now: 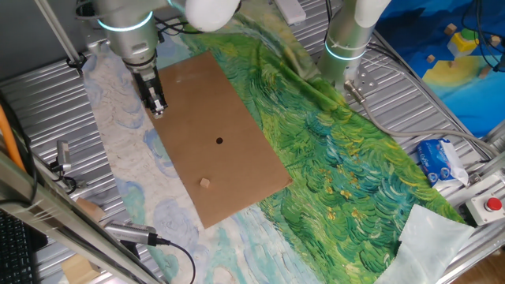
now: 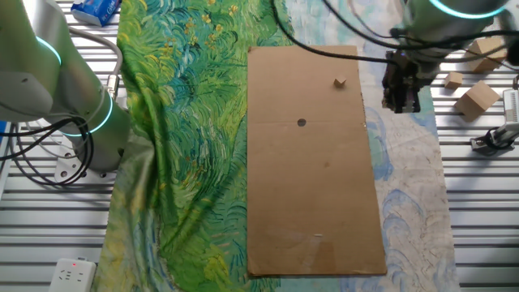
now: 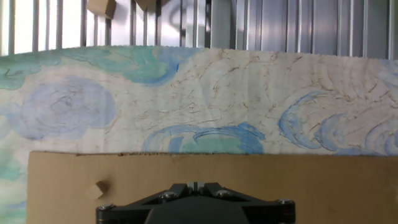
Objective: Grab the block and place it at the designated location
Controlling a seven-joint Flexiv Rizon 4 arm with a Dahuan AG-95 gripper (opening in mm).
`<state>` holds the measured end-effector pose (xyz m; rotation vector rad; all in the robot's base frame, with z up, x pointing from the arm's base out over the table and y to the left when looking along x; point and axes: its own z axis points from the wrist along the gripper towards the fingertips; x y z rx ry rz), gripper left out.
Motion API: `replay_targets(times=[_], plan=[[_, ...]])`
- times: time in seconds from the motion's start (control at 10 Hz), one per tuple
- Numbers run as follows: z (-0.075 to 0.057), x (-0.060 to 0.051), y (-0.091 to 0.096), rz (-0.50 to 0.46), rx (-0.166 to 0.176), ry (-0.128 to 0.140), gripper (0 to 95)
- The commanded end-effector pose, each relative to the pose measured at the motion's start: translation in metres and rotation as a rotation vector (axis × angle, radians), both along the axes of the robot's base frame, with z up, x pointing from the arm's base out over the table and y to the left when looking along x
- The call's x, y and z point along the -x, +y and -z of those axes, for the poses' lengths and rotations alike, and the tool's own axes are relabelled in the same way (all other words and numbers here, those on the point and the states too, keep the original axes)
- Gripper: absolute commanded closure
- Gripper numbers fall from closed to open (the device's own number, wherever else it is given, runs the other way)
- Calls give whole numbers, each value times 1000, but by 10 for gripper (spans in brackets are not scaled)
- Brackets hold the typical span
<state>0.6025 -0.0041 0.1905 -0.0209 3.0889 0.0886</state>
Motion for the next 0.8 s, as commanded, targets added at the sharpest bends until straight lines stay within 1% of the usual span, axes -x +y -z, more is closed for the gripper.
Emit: replay_targets(times=[0.1, 0.2, 0.3, 0.5, 0.6, 0.7, 0.8], plan=[[-1, -4, 1, -13, -7, 29, 950], [-2, -4, 0, -13, -7, 31, 950], [-2, -4, 0, 10, -10, 29, 950], [0, -12, 4, 38, -13, 31, 950], [-11, -20, 11, 62, -19, 71, 950], [-25, -33, 21, 75, -3, 110, 950], [-26, -42, 31, 83, 9, 120, 950]])
